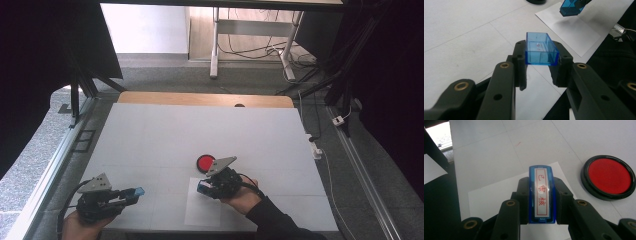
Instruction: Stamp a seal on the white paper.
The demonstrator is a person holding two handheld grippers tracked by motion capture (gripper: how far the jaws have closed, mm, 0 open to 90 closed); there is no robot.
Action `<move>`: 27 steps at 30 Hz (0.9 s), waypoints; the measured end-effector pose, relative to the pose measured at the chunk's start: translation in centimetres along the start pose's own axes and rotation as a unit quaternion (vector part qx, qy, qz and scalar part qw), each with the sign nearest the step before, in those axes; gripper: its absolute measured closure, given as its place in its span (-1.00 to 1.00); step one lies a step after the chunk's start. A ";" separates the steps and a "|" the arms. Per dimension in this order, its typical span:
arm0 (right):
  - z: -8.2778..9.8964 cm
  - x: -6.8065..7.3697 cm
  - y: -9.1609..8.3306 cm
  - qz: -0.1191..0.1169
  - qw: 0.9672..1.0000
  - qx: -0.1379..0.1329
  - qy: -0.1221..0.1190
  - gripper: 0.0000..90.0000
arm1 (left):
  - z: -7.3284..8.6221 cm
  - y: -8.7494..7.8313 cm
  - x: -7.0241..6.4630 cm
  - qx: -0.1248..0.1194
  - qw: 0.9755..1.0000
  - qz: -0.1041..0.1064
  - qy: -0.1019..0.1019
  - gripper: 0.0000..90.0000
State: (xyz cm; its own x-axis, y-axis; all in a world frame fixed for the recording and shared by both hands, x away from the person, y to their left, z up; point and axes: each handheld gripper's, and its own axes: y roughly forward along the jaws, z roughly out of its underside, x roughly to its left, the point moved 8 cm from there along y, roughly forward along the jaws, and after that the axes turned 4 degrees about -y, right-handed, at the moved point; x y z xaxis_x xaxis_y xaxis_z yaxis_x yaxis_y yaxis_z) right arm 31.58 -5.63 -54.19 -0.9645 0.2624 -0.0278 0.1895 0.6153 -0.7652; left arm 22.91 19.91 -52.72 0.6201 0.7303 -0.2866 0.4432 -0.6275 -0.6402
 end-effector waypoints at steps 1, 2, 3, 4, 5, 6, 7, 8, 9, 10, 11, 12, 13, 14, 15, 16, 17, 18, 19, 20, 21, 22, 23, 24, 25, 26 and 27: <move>0.0 0.0 0.1 0.000 1.000 0.001 0.002 0.58 | 0.0 0.0 0.0 0.000 1.000 0.000 0.000 0.52; 0.1 0.1 0.2 0.001 1.000 0.003 0.002 0.58 | 0.0 0.0 0.0 0.000 1.000 0.000 0.000 0.52; 0.1 0.1 0.3 0.001 1.000 0.003 0.003 0.58 | 0.0 0.0 0.0 0.000 1.000 0.000 0.000 0.52; 0.2 0.1 0.4 0.000 1.000 0.005 0.001 0.58 | 0.0 0.0 0.0 0.000 1.000 0.001 0.000 0.52; 0.2 0.1 0.5 0.000 1.000 0.007 0.002 0.58 | 0.0 0.0 0.0 0.000 1.000 0.001 0.000 0.52; 0.3 0.1 0.6 0.001 1.000 0.009 0.001 0.58 | 0.0 0.0 0.0 0.000 1.000 0.001 0.000 0.52; 0.3 0.1 0.6 0.000 1.000 0.009 0.003 0.58 | 0.0 0.0 0.0 0.000 1.000 0.000 0.000 0.52; 0.3 0.1 0.7 -0.001 1.000 0.010 0.004 0.58 | 0.0 0.0 0.0 0.000 1.000 0.000 0.000 0.53; 0.4 0.2 0.8 -0.003 1.000 0.014 0.003 0.58 | 0.0 0.0 0.0 0.000 1.000 0.001 0.000 0.52; 0.4 0.2 0.8 -0.003 1.000 0.014 0.003 0.58 | 0.0 0.0 0.0 0.000 1.000 0.000 0.000 0.52; 0.5 0.2 0.8 -0.002 1.000 0.017 0.000 0.58 | 0.0 0.0 0.0 0.000 1.000 0.001 0.000 0.52; 0.5 0.2 0.9 -0.003 1.000 0.019 -0.001 0.58 | 0.0 0.0 0.0 0.000 1.000 0.001 0.000 0.52; 0.5 0.3 0.9 -0.004 1.000 0.019 0.000 0.58 | 0.0 0.0 0.0 0.000 1.000 0.001 0.000 0.52; 0.5 0.3 1.0 -0.004 1.000 0.020 0.000 0.58 | 0.0 0.0 0.0 0.000 1.000 0.001 0.000 0.52; 0.6 0.3 1.0 -0.003 1.000 0.021 -0.001 0.58 | 0.0 0.0 0.0 0.000 1.000 0.001 0.000 0.52; 0.6 0.3 1.0 -0.003 1.000 0.022 -0.004 0.58 | 0.0 0.0 0.0 0.000 1.000 0.000 0.001 0.52; 0.6 0.3 1.1 -0.002 1.000 0.024 -0.003 0.58 | 0.0 0.0 0.0 0.001 1.000 0.001 0.001 0.52; 0.7 0.2 1.2 -0.001 1.000 0.025 -0.002 0.58 | 0.0 0.0 0.0 0.000 1.000 0.001 0.001 0.52; 0.8 0.2 1.2 -0.001 1.000 0.027 -0.003 0.58 | 0.0 0.0 0.0 0.000 1.000 0.001 0.001 0.52; 0.8 0.2 1.3 0.000 1.000 0.029 -0.003 0.58 | 0.0 0.0 0.0 0.000 1.000 0.001 0.001 0.52; 0.9 0.2 1.3 0.000 1.000 0.030 -0.002 0.58 | 0.0 0.0 0.0 0.000 1.000 0.002 0.001 0.52; 0.9 0.2 1.4 0.001 0.999 0.032 -0.002 0.58 | 0.0 0.0 0.0 0.000 1.000 0.002 0.001 0.52; 1.0 0.2 1.5 0.001 0.999 0.034 -0.004 0.58 | 0.0 0.0 0.0 0.000 1.000 0.002 0.001 0.52; 1.1 0.1 1.5 0.001 0.999 0.036 -0.004 0.58 | 0.0 0.0 0.0 0.000 1.000 0.001 0.001 0.52; 1.0 0.1 1.6 0.000 0.999 0.034 -0.003 0.58 | 0.0 0.0 0.0 0.000 1.000 0.002 0.001 0.52; 1.0 0.1 1.6 0.000 0.999 0.033 -0.004 0.58 | 0.0 0.0 0.0 0.000 1.000 0.002 0.001 0.52; 1.0 0.1 1.6 0.000 0.999 0.034 -0.002 0.58 | 0.0 0.0 0.0 0.000 1.000 0.002 0.001 0.52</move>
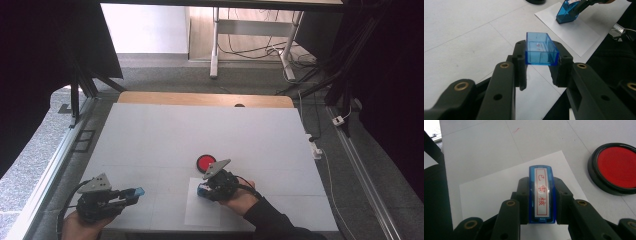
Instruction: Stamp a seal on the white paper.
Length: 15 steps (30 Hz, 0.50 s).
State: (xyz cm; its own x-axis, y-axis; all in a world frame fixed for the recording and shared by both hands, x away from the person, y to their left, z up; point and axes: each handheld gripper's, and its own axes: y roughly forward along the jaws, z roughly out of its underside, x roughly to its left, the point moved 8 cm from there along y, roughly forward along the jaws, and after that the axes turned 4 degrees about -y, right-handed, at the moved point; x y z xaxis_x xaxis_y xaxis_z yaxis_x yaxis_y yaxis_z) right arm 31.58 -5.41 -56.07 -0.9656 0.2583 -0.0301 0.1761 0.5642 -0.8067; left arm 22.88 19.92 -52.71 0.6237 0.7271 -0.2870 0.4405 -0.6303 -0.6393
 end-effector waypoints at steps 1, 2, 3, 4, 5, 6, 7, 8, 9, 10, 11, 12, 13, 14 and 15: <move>0.0 0.0 0.0 0.000 1.000 0.000 0.000 0.58 | 0.0 0.0 0.0 0.000 1.000 0.000 0.000 0.52; 0.0 0.0 0.0 0.000 1.000 0.000 -0.002 0.58 | 0.0 0.0 0.0 0.000 1.000 -0.001 0.000 0.52; 0.0 0.0 0.0 0.000 1.000 0.001 -0.001 0.58 | 0.0 0.0 0.0 0.000 1.000 0.000 0.000 0.52; 0.0 0.0 0.0 0.001 1.000 0.001 -0.001 0.58 | 0.0 0.0 0.0 0.000 1.000 0.000 0.000 0.52; 0.0 0.0 0.0 0.001 1.000 0.002 -0.001 0.58 | 0.0 0.0 0.0 0.000 1.000 -0.001 0.000 0.52; 0.0 0.0 0.0 0.003 1.000 0.003 -0.003 0.58 | 0.0 0.0 0.0 0.000 1.000 -0.001 0.000 0.52; 0.0 0.1 0.0 0.004 1.000 0.003 -0.003 0.58 | 0.0 0.0 0.0 0.000 1.000 -0.001 0.000 0.52; 0.0 0.1 0.0 0.006 1.000 0.003 -0.005 0.58 | 0.0 0.0 0.0 0.001 1.000 -0.001 0.000 0.52; 0.0 0.2 0.0 0.007 1.000 0.005 -0.006 0.58 | 0.0 0.0 0.0 0.001 1.000 -0.002 0.000 0.52; 0.0 0.2 0.0 0.010 1.000 0.005 -0.010 0.58 | 0.0 0.0 0.0 0.001 1.000 -0.001 0.000 0.52; 0.0 0.3 0.1 0.014 1.000 0.006 -0.010 0.58 | 0.0 0.0 0.0 0.001 1.000 -0.002 0.000 0.52; 0.0 0.4 0.0 0.016 1.000 0.008 -0.015 0.58 | 0.0 0.0 0.0 0.001 1.000 -0.002 -0.001 0.52; 0.0 0.4 0.1 0.021 1.000 0.008 -0.017 0.58 | 0.0 0.0 0.0 0.001 1.000 -0.002 0.000 0.52; 0.0 0.5 0.1 0.024 0.999 0.010 -0.021 0.58 | 0.0 0.0 0.0 0.001 1.000 -0.002 0.000 0.52; 0.0 0.6 0.1 0.028 0.999 0.012 -0.025 0.58 | 0.0 0.0 0.0 0.002 1.000 -0.002 0.001 0.52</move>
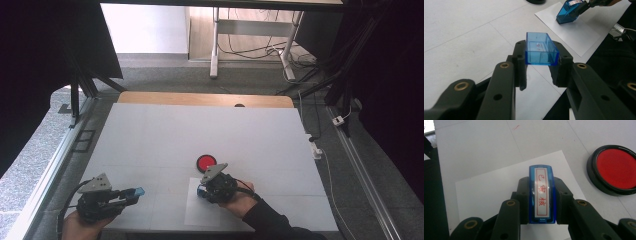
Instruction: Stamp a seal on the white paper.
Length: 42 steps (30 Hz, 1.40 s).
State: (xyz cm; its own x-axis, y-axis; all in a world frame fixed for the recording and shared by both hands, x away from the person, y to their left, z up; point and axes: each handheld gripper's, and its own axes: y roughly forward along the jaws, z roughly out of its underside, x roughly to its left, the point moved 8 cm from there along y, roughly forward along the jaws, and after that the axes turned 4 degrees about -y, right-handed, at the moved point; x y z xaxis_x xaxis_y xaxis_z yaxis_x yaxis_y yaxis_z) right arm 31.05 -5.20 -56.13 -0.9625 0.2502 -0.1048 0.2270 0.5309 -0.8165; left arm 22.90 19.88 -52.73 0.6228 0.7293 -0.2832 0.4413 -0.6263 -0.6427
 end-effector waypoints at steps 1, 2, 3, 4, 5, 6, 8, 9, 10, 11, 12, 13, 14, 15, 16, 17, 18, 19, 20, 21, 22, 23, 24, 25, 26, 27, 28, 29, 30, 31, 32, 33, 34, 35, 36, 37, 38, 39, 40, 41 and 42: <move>0.0 0.1 0.0 0.002 1.000 0.000 -0.003 0.58 | 0.0 0.0 0.0 0.000 1.000 0.000 0.000 0.52; 0.0 0.1 0.0 0.004 1.000 0.001 -0.005 0.58 | 0.0 0.0 0.0 0.000 1.000 0.000 0.000 0.52; 0.0 0.1 0.0 0.007 1.000 0.002 -0.006 0.58 | 0.0 0.0 0.0 0.000 1.000 0.000 0.000 0.52; 0.0 0.1 0.0 0.006 1.000 0.000 -0.007 0.58 | 0.0 0.0 0.0 0.000 1.000 0.000 0.000 0.52; 0.0 0.1 0.0 0.008 1.000 0.000 -0.007 0.58 | 0.0 0.0 0.0 0.000 1.000 0.000 0.000 0.52; 0.0 0.1 0.0 0.007 1.000 0.000 -0.005 0.58 | 0.0 0.0 0.0 0.000 1.000 0.000 0.000 0.52; 0.0 0.1 0.0 0.005 1.000 -0.001 0.000 0.58 | 0.0 0.0 0.0 0.000 1.000 0.000 -0.001 0.52; 0.0 0.0 0.0 0.001 1.000 -0.002 0.006 0.58 | 0.0 0.0 0.0 0.000 1.000 0.000 -0.001 0.52; 0.1 -0.1 0.1 0.001 1.000 -0.002 0.010 0.58 | 0.0 0.0 0.0 0.000 1.000 0.000 -0.001 0.52; 0.1 -0.1 0.0 -0.005 1.000 -0.004 0.016 0.58 | 0.0 0.0 0.0 0.000 1.000 0.000 -0.001 0.52; 0.1 -0.2 0.1 -0.008 1.000 -0.007 0.018 0.58 | 0.0 0.0 0.0 0.000 1.000 0.000 -0.001 0.52; 0.2 -0.3 0.0 -0.013 1.000 -0.007 0.022 0.58 | 0.0 0.0 0.0 0.000 1.000 0.000 -0.001 0.52; 0.2 -0.4 0.1 -0.016 0.999 -0.011 0.028 0.58 | 0.0 0.0 0.0 0.000 1.000 0.001 -0.002 0.52; 0.2 -0.4 0.1 -0.021 0.999 -0.012 0.033 0.58 | 0.0 0.0 0.0 0.000 1.000 0.001 -0.002 0.52; 0.3 -0.5 0.1 -0.024 0.999 -0.013 0.039 0.58 | 0.0 0.0 0.0 0.000 1.000 0.001 -0.002 0.52; 0.3 -0.6 0.1 -0.029 0.999 -0.014 0.044 0.58 | 0.0 0.0 0.0 0.000 1.000 0.001 -0.002 0.52; 0.4 -0.7 0.1 -0.033 0.998 -0.017 0.050 0.58 | 0.0 0.0 0.0 0.000 1.000 0.000 -0.002 0.52; 0.4 -0.8 0.1 -0.038 0.998 -0.018 0.055 0.58 | 0.0 0.0 0.0 0.000 1.000 0.000 -0.002 0.52; 0.4 -0.9 0.1 -0.041 0.997 -0.020 0.059 0.58 | 0.0 0.0 0.0 0.000 1.000 0.000 -0.002 0.52; 0.4 -0.9 0.1 -0.045 0.997 -0.022 0.064 0.58 | 0.0 0.0 0.0 0.000 1.000 0.000 -0.002 0.52; 0.4 -1.0 0.1 -0.047 0.996 -0.022 0.069 0.58 | 0.0 0.0 0.0 0.000 1.000 0.001 -0.002 0.52; 0.5 -1.0 0.1 -0.049 0.996 -0.024 0.072 0.58 | 0.0 0.0 0.0 0.000 1.000 0.001 -0.002 0.52; 0.5 -1.0 0.1 -0.048 0.996 -0.022 0.071 0.58 | 0.0 0.0 0.0 0.000 1.000 0.001 -0.002 0.52; 0.4 -0.9 0.1 -0.045 0.997 -0.023 0.066 0.58 | 0.0 0.0 0.0 0.000 1.000 0.001 -0.002 0.52; 0.4 -0.9 0.1 -0.041 0.997 -0.020 0.059 0.58 | 0.0 0.0 0.0 0.000 1.000 0.001 -0.002 0.52; 0.4 -0.8 0.1 -0.038 0.997 -0.019 0.056 0.58 | 0.0 0.0 0.0 0.001 1.000 0.001 -0.002 0.52; 0.4 -0.8 0.1 -0.034 0.998 -0.018 0.052 0.58 | 0.0 0.0 0.0 0.001 1.000 0.001 -0.002 0.52; 0.3 -0.7 0.1 -0.032 0.998 -0.017 0.050 0.58 | 0.0 0.0 0.0 0.001 1.000 0.001 -0.001 0.52; 0.3 -0.7 0.1 -0.029 0.998 -0.015 0.045 0.58 | 0.0 0.0 0.0 0.001 1.000 0.001 -0.001 0.52; 0.3 -0.6 0.1 -0.027 0.999 -0.015 0.043 0.58 | 0.0 0.0 0.0 0.001 1.000 0.001 -0.001 0.52; 0.3 -0.6 0.1 -0.023 0.999 -0.013 0.038 0.58 | 0.0 0.0 0.0 0.001 1.000 0.001 -0.001 0.52; 0.3 -0.5 0.1 -0.022 0.999 -0.013 0.036 0.58 | 0.0 0.0 0.0 0.001 1.000 0.001 -0.001 0.52; 0.2 -0.5 0.1 -0.019 0.999 -0.012 0.032 0.58 | 0.0 0.0 0.0 0.001 1.000 0.001 -0.002 0.52; 0.2 -0.4 0.1 -0.016 0.999 -0.010 0.030 0.58 | 0.0 0.0 0.0 0.001 1.000 0.001 -0.002 0.52; 0.2 -0.4 0.1 -0.014 0.999 -0.010 0.028 0.58 | 0.0 0.0 0.0 0.001 1.000 0.001 -0.002 0.52; 0.2 -0.3 0.1 -0.012 1.000 -0.008 0.026 0.58 | 0.0 0.0 0.0 0.001 1.000 0.001 -0.002 0.52; 0.2 -0.3 0.1 -0.008 1.000 -0.004 0.021 0.58 | 0.0 0.0 0.0 0.002 1.000 0.001 -0.001 0.52; 0.2 -0.3 0.1 -0.011 1.000 -0.008 0.022 0.58 | 0.0 0.0 0.0 0.001 1.000 0.001 -0.001 0.52; 0.2 -0.3 0.1 -0.010 1.000 -0.006 0.022 0.58 | 0.0 0.0 0.0 0.001 1.000 0.001 -0.001 0.52; 0.2 -0.3 0.1 -0.012 1.000 -0.008 0.027 0.58 | 0.0 0.0 0.0 0.001 1.000 0.001 -0.001 0.52; 0.2 -0.4 0.1 -0.015 0.999 -0.010 0.028 0.58 | 0.0 0.0 0.0 0.002 1.000 0.002 -0.001 0.52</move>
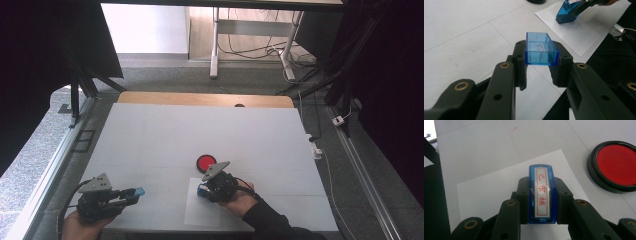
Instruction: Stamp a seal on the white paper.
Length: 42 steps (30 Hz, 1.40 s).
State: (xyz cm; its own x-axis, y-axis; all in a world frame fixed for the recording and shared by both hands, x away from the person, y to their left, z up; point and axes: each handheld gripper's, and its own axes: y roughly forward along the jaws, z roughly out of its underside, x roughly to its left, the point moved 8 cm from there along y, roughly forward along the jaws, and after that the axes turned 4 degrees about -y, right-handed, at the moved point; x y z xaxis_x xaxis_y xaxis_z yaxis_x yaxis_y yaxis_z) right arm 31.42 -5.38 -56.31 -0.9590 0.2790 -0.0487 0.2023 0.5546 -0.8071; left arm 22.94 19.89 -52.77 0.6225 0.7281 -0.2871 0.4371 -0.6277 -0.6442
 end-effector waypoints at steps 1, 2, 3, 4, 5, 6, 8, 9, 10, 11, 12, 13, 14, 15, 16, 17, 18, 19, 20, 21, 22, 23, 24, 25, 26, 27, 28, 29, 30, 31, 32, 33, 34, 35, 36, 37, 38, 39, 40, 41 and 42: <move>0.0 0.0 0.0 -0.003 1.000 0.000 0.007 0.58 | 0.0 0.0 0.0 0.000 1.000 0.000 0.000 0.52; 0.1 -0.1 0.0 -0.008 1.000 -0.003 0.012 0.58 | 0.0 0.0 0.0 0.000 1.000 0.000 0.000 0.52; 0.1 -0.2 0.0 -0.013 1.000 -0.004 0.017 0.58 | 0.0 0.0 0.0 0.000 1.000 0.000 0.000 0.52; 0.1 -0.3 0.0 -0.017 1.000 -0.006 0.022 0.58 | 0.0 0.0 0.0 0.000 1.000 0.000 0.000 0.52; 0.2 -0.4 0.0 -0.020 0.999 -0.008 0.025 0.58 | 0.0 0.0 0.0 0.000 1.000 0.000 0.000 0.52; 0.2 -0.5 0.0 -0.024 0.999 -0.009 0.029 0.58 | 0.0 0.0 0.0 0.000 1.000 0.000 -0.001 0.52; 0.2 -0.5 0.0 -0.028 0.999 -0.012 0.034 0.58 | 0.0 0.0 0.0 0.000 1.000 0.001 0.000 0.52; 0.2 -0.6 0.0 -0.029 0.999 -0.012 0.034 0.58 | 0.0 0.0 0.0 0.000 1.000 0.001 0.000 0.52; 0.2 -0.5 0.0 -0.028 0.999 -0.012 0.032 0.58 | 0.0 0.0 0.0 0.000 1.000 0.001 -0.001 0.52; 0.2 -0.5 -0.1 -0.026 0.999 -0.010 0.029 0.58 | 0.0 0.0 0.0 0.000 1.000 0.001 0.000 0.52; 0.2 -0.5 -0.1 -0.024 0.999 -0.009 0.027 0.58 | 0.0 0.0 0.0 0.000 1.000 0.000 -0.001 0.52; 0.2 -0.4 -0.1 -0.021 0.999 -0.008 0.023 0.58 | 0.0 0.0 0.0 0.000 1.000 0.001 -0.001 0.52; 0.2 -0.4 -0.1 -0.019 1.000 -0.008 0.021 0.58 | 0.0 0.0 0.0 0.000 1.000 0.001 -0.001 0.52; 0.1 -0.3 -0.1 -0.018 1.000 -0.007 0.020 0.58 | 0.0 0.0 0.0 0.000 1.000 0.000 -0.001 0.52; 0.1 -0.3 -0.1 -0.016 1.000 -0.005 0.017 0.58 | 0.0 0.0 0.0 -0.001 1.000 0.000 -0.001 0.52; 0.1 -0.3 -0.1 -0.015 1.000 -0.005 0.015 0.58 | 0.0 0.0 0.0 -0.001 1.000 0.000 -0.001 0.52; 0.1 -0.3 -0.1 -0.016 1.000 -0.005 0.015 0.58 | 0.0 0.0 0.0 -0.001 1.000 0.000 -0.001 0.52; 0.1 -0.3 -0.1 -0.015 1.000 -0.005 0.014 0.58 | 0.0 0.0 0.0 -0.001 1.000 0.000 -0.001 0.52; 0.1 -0.3 -0.1 -0.015 1.000 -0.005 0.014 0.58 | 0.0 0.0 0.0 -0.001 1.000 0.000 -0.001 0.52; 0.1 -0.3 -0.1 -0.015 1.000 -0.005 0.014 0.58 | 0.0 0.0 0.0 -0.001 1.000 0.000 -0.001 0.52; 0.1 -0.3 -0.1 -0.016 1.000 -0.004 0.013 0.58 | 0.0 0.0 0.0 -0.001 1.000 0.000 -0.001 0.52; 0.1 -0.3 -0.1 -0.015 1.000 -0.005 0.013 0.58 | 0.0 0.0 0.0 -0.001 1.000 0.000 -0.001 0.52; 0.0 -0.3 -0.1 -0.015 1.000 -0.005 0.013 0.58 | 0.0 0.0 0.0 -0.001 1.000 0.001 -0.001 0.52; 0.0 -0.3 -0.1 -0.016 1.000 -0.004 0.014 0.58 | 0.0 0.0 0.0 -0.001 1.000 0.001 -0.001 0.52; 0.1 -0.3 -0.1 -0.018 1.000 -0.003 0.014 0.58 | 0.0 0.0 0.0 -0.001 1.000 0.001 -0.001 0.52; 0.1 -0.4 -0.2 -0.017 1.000 -0.004 0.017 0.58 | 0.0 0.0 0.0 -0.001 1.000 0.001 -0.001 0.52; 0.1 -0.4 -0.2 -0.018 1.000 -0.006 0.018 0.58 | 0.0 0.0 0.0 -0.001 1.000 0.002 -0.001 0.52; 0.1 -0.5 -0.3 -0.020 1.000 -0.007 0.023 0.58 | 0.0 0.0 0.0 -0.001 1.000 0.001 -0.001 0.52; 0.0 -0.5 -0.4 -0.020 0.999 -0.009 0.026 0.58 | 0.0 0.0 0.0 -0.001 1.000 0.002 -0.001 0.52; 0.0 -0.6 -0.5 -0.021 0.999 -0.012 0.027 0.58 | 0.0 0.0 0.0 -0.001 1.000 0.001 -0.001 0.52; -0.1 -0.6 -0.6 -0.020 0.999 -0.013 0.028 0.58 | 0.0 0.0 0.0 -0.001 1.000 0.001 -0.001 0.52; -0.1 -0.6 -0.7 -0.019 0.999 -0.015 0.028 0.58 | 0.0 0.0 0.0 -0.001 1.000 0.001 -0.001 0.52; -0.2 -0.7 -0.8 -0.019 0.999 -0.018 0.027 0.58 | 0.0 0.0 0.0 -0.001 1.000 0.001 -0.001 0.52; -0.3 -0.7 -1.0 -0.019 0.999 -0.021 0.028 0.58 | 0.0 0.0 0.0 -0.001 1.000 0.001 -0.001 0.52; -0.3 -0.7 -1.1 -0.017 0.999 -0.022 0.027 0.58 | 0.0 0.0 0.0 -0.001 1.000 0.001 -0.001 0.52; -0.4 -0.8 -1.2 -0.017 0.999 -0.024 0.028 0.58 | 0.0 0.0 0.0 -0.001 1.000 0.001 -0.001 0.52; -0.4 -0.8 -1.3 -0.017 0.999 -0.026 0.028 0.58 | 0.0 0.0 0.0 -0.001 1.000 0.001 -0.001 0.52; -0.5 -0.8 -1.4 -0.017 0.999 -0.027 0.027 0.58 | 0.0 0.0 0.0 -0.001 1.000 0.001 -0.001 0.52; -0.5 -0.8 -1.5 -0.018 0.999 -0.030 0.028 0.58 | 0.0 0.0 0.0 -0.001 1.000 0.001 -0.001 0.52; -0.6 -0.8 -1.6 -0.018 0.999 -0.030 0.027 0.58 | 0.0 0.0 0.0 -0.001 1.000 0.001 -0.001 0.52; -0.7 -0.8 -1.7 -0.019 0.999 -0.033 0.026 0.58 | 0.0 0.0 0.0 -0.001 1.000 0.001 -0.001 0.52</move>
State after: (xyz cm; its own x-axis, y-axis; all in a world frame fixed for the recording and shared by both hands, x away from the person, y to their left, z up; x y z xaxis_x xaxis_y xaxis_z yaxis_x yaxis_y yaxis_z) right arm 31.97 -6.02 -54.51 -0.9548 0.2970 0.0130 0.1810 0.6155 -0.7671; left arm 22.92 19.90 -52.77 0.6216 0.7276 -0.2900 0.4377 -0.6297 -0.6417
